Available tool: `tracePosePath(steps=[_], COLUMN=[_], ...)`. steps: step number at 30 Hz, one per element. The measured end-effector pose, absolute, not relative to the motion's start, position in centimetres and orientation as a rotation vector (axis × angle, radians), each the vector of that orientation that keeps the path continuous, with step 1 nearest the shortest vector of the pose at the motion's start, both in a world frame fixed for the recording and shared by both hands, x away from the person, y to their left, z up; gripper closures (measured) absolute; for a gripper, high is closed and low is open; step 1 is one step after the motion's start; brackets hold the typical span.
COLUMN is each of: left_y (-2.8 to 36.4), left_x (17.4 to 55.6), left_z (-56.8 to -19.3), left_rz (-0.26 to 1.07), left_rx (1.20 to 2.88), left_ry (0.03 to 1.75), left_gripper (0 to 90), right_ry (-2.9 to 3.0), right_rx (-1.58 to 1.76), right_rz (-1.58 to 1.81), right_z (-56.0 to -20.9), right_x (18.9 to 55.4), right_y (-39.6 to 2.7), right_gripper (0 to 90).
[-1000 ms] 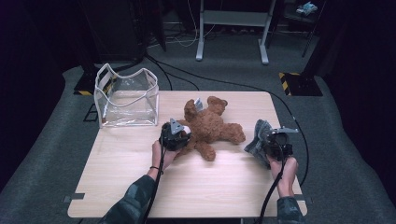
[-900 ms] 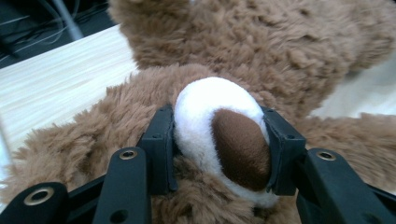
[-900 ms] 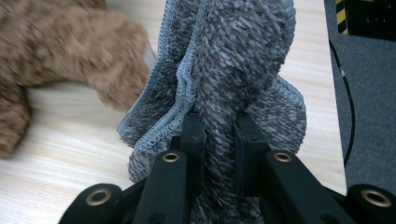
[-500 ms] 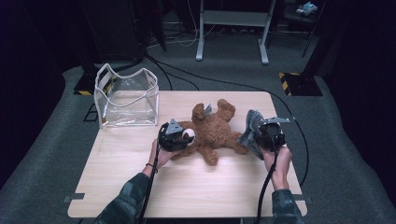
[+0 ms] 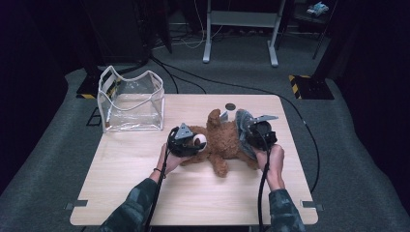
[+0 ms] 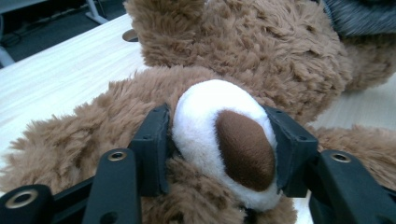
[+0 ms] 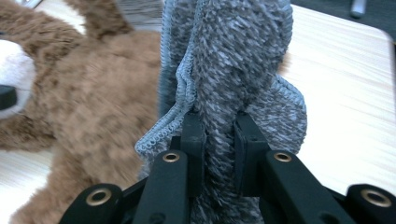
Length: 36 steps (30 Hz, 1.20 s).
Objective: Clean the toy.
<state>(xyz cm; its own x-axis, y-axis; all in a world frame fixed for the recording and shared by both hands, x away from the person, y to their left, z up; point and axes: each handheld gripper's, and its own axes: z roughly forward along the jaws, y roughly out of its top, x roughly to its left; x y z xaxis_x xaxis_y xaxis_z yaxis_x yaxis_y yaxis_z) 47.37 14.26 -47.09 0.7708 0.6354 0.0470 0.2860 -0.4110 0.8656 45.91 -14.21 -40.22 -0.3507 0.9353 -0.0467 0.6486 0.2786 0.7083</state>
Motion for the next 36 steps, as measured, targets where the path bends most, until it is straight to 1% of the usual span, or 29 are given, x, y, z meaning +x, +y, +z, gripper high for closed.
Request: tracePosePath(steps=[1,2,5,11,12,16,18,19,20,21,23,24,25,27,29,33,36], left_y=[14.1,13.8,13.7,14.7,15.1,16.4,17.1,17.1,17.3,17.5,17.6,17.6,17.6,17.7,17.8,18.0,17.8], left_x=[47.2,46.9,46.5,44.9,44.5,43.2,42.8,42.8,42.6,42.5,42.5,42.5,42.6,42.7,42.8,43.1,43.2], left_z=[-47.0,-46.8,-46.6,-46.1,-46.3,-47.8,-48.9,-48.9,-50.2,-50.6,-51.3,-51.3,-51.5,-51.5,-51.6,-51.9,-52.3], left_rz=[0.469,0.527,0.555,0.572,0.566,0.592,0.550,0.550,0.547,0.513,0.505,0.505,0.496,0.495,0.484,0.475,0.487], left_rx=[2.004,2.004,1.978,1.903,1.911,1.902,1.917,1.917,1.952,1.947,1.951,1.951,1.947,1.955,1.970,1.988,1.979], left_ry=[0.701,0.718,0.745,0.825,0.830,0.924,0.951,0.951,1.011,1.012,1.028,1.028,1.032,1.025,1.031,1.020,1.023], left_gripper=[41.6,37.5,32.7,26.2,23.7,23.1,24.8,28.5,34.3,37.3,48.4,52.4,59.9,66.1,74.5,79.2,81.1], right_ry=[2.106,2.116,2.114,2.108,2.107,2.106,2.106,2.106,2.103,2.103,2.099,2.099,2.105,2.114,2.131,2.186,2.207], right_rx=[1.415,1.421,1.454,1.483,1.483,1.487,1.494,1.494,1.466,1.459,1.450,1.450,1.415,1.394,1.364,1.305,1.310], right_rz=[0.825,0.797,0.800,0.806,0.804,0.799,0.785,0.785,0.785,0.792,0.805,0.805,0.823,0.834,0.858,0.878,0.846], right_z=[-40.5,-41.2,-41.7,-42.4,-42.5,-42.6,-42.4,-42.4,-42.0,-41.8,-41.0,-41.0,-40.0,-39.3,-38.5,-37.8,-38.6], right_x=[46.3,47.0,47.5,47.6,47.6,47.5,47.3,47.3,47.2,47.2,47.0,47.0,46.9,46.9,47.0,47.8,49.1], right_y=[-13.7,-13.0,-13.1,-13.8,-13.9,-14.0,-13.8,-13.8,-13.7,-13.7,-13.4,-13.4,-12.9,-12.3,-11.3,-9.1,-8.4], right_gripper=[77.2,77.7,78.2,78.4,78.3,78.3,78.3,78.3,78.3,78.3,78.3,78.3,78.3,78.3,78.2,78.2,78.3])
